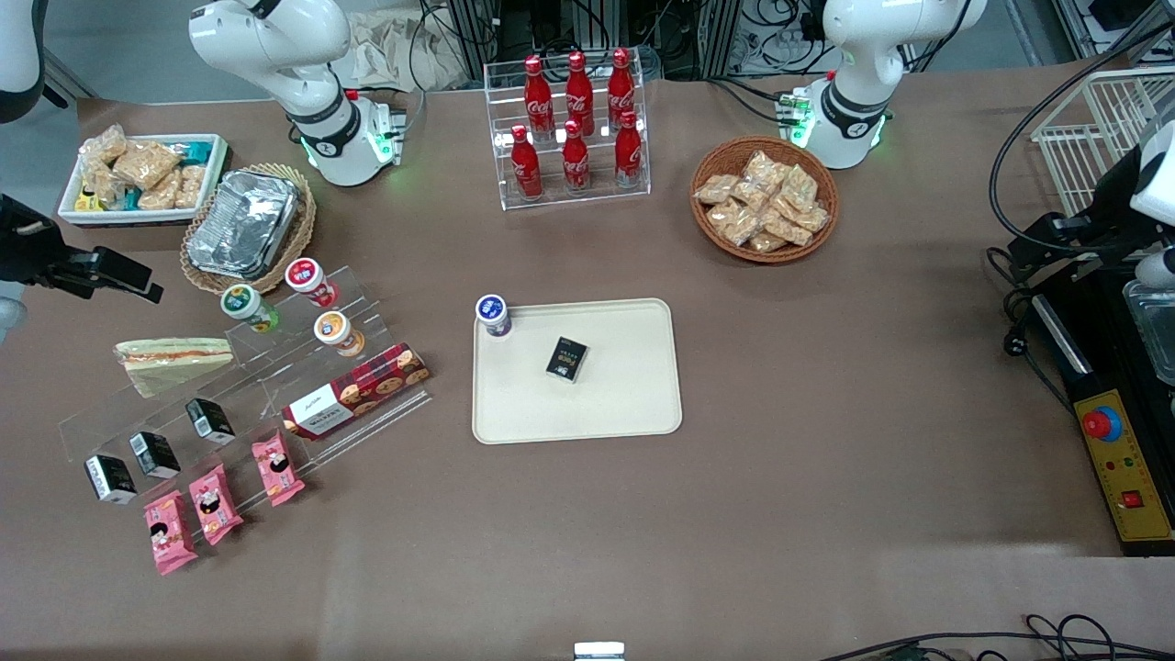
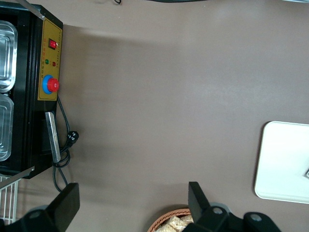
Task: Place sandwich on tray
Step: 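Move the right gripper toward the wrapped sandwich on the acrylic rack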
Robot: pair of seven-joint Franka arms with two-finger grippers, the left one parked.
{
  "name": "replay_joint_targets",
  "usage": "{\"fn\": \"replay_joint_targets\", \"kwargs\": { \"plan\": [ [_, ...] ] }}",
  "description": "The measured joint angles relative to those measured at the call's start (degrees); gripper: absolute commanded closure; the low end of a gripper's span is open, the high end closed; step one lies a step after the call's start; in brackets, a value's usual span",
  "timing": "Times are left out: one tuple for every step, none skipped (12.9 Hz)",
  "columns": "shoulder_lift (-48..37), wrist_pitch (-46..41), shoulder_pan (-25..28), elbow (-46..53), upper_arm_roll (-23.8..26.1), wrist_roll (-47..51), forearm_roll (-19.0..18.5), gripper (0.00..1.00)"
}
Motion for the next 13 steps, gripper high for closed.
{"fn": "replay_joint_targets", "kwargs": {
  "plan": [
    [0.01, 0.00, -0.02, 0.00, -0.04, 0.06, 0.00, 0.00],
    [0.02, -0.01, -0.02, 0.00, -0.04, 0.13, 0.00, 0.00],
    [0.02, -0.01, -0.02, 0.01, -0.04, 0.18, 0.01, 0.00],
    [0.02, -0.01, -0.02, 0.03, -0.04, 0.34, 0.01, 0.00],
    [0.02, -0.01, -0.02, 0.06, -0.05, 0.80, 0.01, 0.00],
    [0.02, -0.01, -0.02, 0.06, -0.05, 1.95, 0.01, 0.00],
    [0.06, 0.01, -0.02, 0.06, -0.04, 4.03, 0.00, 0.01],
    [0.15, 0.06, -0.01, 0.07, 0.02, 7.29, 0.00, 0.01],
    [0.29, 0.17, 0.01, 0.10, 0.09, 11.17, -0.14, 0.01],
    [0.58, 0.27, 0.03, 0.30, 0.18, 15.25, -0.56, 0.01],
    [1.10, 0.29, 0.06, 0.62, 0.24, 19.46, -1.40, 0.02],
    [1.68, 0.36, 0.08, 0.83, 0.27, 23.86, -2.60, 0.02],
    [2.34, 0.62, 0.10, 0.92, 0.29, 28.61, -3.67, 0.02]
  ]
}}
